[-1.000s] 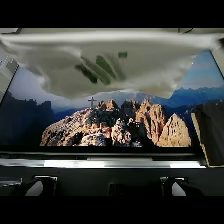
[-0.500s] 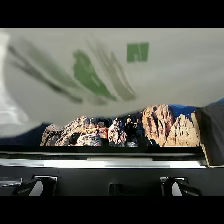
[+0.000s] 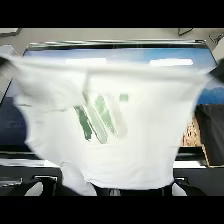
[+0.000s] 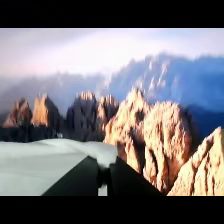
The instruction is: Fold the clothes and pants, and hang the long-sleeved shirts on hangers.
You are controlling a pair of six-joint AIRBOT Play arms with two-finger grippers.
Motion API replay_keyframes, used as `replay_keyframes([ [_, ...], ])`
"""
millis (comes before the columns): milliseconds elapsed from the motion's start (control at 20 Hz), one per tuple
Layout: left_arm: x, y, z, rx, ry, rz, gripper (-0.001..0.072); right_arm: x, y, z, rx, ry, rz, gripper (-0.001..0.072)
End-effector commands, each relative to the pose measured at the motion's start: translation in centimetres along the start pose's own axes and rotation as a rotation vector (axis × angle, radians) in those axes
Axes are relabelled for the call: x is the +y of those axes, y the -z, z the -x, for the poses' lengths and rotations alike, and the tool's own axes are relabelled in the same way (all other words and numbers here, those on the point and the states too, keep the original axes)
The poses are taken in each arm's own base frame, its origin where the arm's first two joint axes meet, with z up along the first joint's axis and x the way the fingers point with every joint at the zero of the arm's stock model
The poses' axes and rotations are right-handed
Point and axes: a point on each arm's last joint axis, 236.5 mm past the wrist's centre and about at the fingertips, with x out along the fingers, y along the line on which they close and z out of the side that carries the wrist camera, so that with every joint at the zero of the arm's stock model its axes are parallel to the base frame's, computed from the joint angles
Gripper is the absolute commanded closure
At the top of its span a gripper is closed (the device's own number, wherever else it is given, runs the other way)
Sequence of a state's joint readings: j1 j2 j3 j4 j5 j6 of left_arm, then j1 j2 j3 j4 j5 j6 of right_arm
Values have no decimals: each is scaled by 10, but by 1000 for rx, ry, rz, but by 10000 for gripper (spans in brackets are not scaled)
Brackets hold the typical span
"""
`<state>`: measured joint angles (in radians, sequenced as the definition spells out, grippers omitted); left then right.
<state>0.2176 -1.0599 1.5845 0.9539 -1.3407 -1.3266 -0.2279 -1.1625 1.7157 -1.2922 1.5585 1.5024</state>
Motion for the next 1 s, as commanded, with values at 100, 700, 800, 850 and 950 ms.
replay_keyframes([
  [100,73,151,-167,361,10,294,686,-8,88,-216,426,39,-98,670],
  [700,134,73,-281,-33,-102,356,683,-36,-57,-301,-230,38,-292,668],
  [800,132,69,-286,-59,-112,347,683,-37,-71,-297,-291,33,-290,668],
  [850,130,72,-290,-52,-110,345,683,-37,-71,-298,-294,33,-289,668],
  [950,123,90,-306,-3,-97,347,683,-38,-55,-310,-232,39,-311,668],
])
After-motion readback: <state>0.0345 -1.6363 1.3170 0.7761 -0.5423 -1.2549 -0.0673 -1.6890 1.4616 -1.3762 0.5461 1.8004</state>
